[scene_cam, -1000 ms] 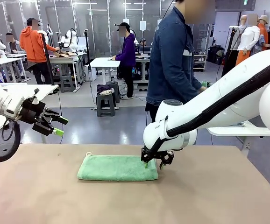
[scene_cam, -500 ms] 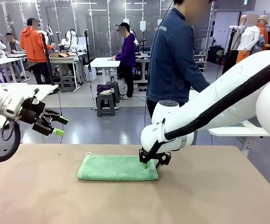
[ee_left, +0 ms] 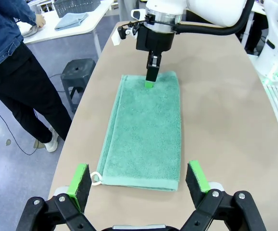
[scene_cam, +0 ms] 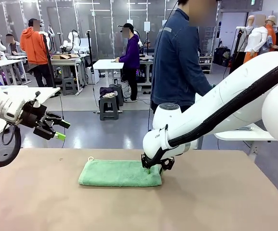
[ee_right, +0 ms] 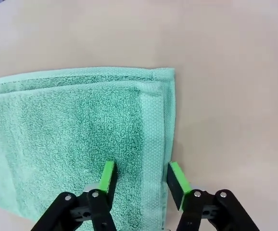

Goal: Fold the towels and place them in the basket.
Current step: When a person lays out a Towel with hook on the table, fold it in half twice.

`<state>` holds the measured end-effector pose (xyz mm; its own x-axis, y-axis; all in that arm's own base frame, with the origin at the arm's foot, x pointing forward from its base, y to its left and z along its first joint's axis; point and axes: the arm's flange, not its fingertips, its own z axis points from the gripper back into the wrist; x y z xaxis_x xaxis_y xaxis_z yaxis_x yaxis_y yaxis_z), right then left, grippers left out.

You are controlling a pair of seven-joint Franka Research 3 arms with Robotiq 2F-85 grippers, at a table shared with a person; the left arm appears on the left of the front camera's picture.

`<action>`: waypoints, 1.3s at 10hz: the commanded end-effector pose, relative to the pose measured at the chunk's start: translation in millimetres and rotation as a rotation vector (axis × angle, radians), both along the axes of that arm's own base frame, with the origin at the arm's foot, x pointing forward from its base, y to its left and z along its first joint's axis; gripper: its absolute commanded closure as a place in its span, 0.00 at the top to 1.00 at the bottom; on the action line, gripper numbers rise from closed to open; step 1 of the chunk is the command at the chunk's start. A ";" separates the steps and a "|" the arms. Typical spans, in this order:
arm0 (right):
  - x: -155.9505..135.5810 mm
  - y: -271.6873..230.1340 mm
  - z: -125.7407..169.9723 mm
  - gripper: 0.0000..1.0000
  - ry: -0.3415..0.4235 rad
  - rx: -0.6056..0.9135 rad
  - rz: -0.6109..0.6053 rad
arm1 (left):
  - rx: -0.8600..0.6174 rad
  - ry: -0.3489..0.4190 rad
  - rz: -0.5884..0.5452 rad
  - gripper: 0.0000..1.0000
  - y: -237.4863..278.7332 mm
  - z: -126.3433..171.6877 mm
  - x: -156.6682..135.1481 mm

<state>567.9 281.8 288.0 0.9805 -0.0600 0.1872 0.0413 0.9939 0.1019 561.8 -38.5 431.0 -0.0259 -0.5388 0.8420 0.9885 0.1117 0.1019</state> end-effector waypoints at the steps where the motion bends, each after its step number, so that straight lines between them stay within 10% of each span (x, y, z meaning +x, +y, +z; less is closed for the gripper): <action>1: -4.8 15.1 -3.0 0.57 -0.001 -0.058 -0.054 | -0.002 -0.004 -0.007 1.00 -1.2 2.3 -1.4; 7: -4.8 23.8 -4.8 0.57 0.005 -0.096 -0.054 | -0.002 -0.004 -0.007 1.00 -1.2 2.3 -1.4; 10: -5.1 24.6 -3.6 0.18 -0.002 -0.104 -0.062 | -0.002 -0.004 -0.007 1.00 -1.2 2.3 -1.4; 11: -5.3 25.0 -2.8 0.31 -0.005 -0.111 -0.066 | -0.002 -0.004 -0.007 1.00 -1.2 2.3 -1.4; 12: -4.9 24.7 -3.4 0.00 -0.006 -0.119 -0.071 | -0.002 -0.004 -0.007 1.00 -1.2 2.3 -1.4; 13: -5.2 24.9 -4.1 0.12 -0.004 -0.124 -0.074 | -0.002 -0.004 -0.007 1.00 -1.2 2.3 -1.4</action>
